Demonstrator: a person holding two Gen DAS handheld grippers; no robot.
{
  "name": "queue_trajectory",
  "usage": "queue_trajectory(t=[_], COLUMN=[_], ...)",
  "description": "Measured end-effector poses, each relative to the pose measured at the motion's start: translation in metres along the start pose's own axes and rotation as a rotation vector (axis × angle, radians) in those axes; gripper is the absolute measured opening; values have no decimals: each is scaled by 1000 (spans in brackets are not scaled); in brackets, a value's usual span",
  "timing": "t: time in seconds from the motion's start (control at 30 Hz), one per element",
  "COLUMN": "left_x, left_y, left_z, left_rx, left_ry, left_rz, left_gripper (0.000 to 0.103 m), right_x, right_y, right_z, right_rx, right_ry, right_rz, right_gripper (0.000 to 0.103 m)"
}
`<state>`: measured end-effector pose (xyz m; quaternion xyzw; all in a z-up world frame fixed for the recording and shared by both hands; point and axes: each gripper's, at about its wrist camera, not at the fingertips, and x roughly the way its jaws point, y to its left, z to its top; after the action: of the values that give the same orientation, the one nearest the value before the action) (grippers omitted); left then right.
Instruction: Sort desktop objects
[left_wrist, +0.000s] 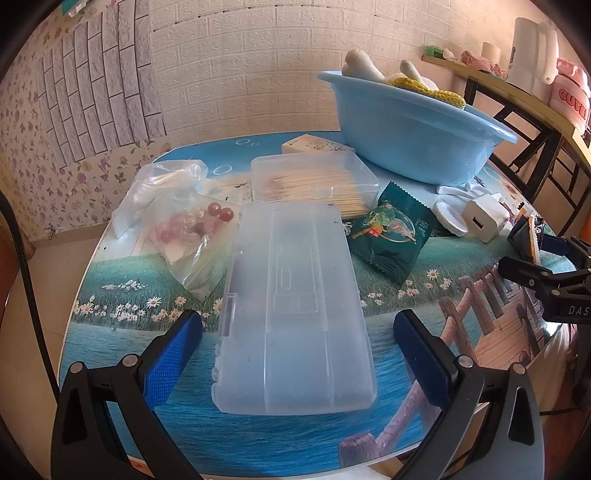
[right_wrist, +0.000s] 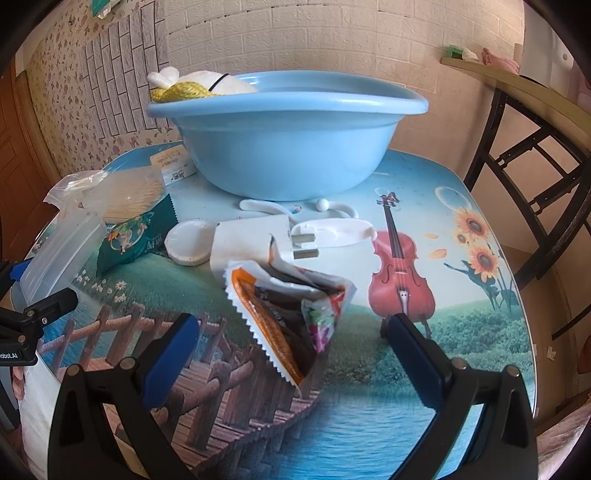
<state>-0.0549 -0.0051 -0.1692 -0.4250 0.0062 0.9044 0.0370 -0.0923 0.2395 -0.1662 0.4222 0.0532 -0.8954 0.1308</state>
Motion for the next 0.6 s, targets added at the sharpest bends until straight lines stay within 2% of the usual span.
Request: queue_trajectory(t=[0.43, 0.6], left_x=[1, 2], left_y=[-1, -1], left_z=[0, 1], left_rx=[1, -2], left_ry=[-7, -9], left_rz=[-1, 2], left_gripper=[103, 103], right_x=[1, -3], right_y=[-1, -19], right_z=[2, -3], right_rx=[-2, 66], right_ry=[18, 20], right_rz=[4, -54], right_gripper=[103, 103])
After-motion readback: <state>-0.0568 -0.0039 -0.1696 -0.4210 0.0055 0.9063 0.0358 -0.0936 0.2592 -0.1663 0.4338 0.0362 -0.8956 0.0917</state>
